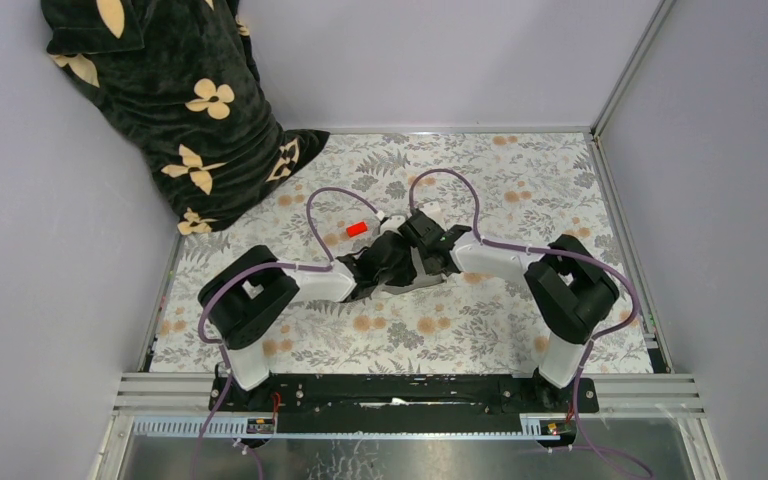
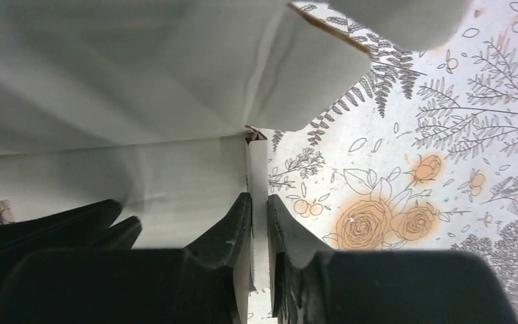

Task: Fold the paper box
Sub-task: Fold the paper box at the center of the board.

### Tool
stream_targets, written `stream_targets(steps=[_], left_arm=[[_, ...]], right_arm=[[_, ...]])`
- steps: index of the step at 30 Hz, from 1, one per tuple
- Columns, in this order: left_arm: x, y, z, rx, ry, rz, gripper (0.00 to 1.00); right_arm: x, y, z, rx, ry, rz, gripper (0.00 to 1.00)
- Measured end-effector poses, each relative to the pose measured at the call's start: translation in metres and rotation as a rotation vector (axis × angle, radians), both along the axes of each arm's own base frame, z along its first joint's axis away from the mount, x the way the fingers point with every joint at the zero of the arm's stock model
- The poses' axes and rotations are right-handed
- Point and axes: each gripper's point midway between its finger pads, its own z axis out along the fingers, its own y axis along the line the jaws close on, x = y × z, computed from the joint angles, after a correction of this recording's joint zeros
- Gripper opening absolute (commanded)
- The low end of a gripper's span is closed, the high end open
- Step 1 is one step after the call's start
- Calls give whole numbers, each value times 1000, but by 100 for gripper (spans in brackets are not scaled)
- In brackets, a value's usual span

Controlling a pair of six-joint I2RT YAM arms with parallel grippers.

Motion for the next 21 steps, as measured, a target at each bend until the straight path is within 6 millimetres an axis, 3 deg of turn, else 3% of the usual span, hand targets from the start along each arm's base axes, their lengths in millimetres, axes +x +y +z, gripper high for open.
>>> stream_targets(steps=[12,21], left_arm=[[-8,4,-1,17,11,-11,23],[-9,5,-1,21,12,-13,26]], right_arm=[[6,-26,-3,-178,-39,-35,13],[6,-26,-5,-181,-44,-32,12]])
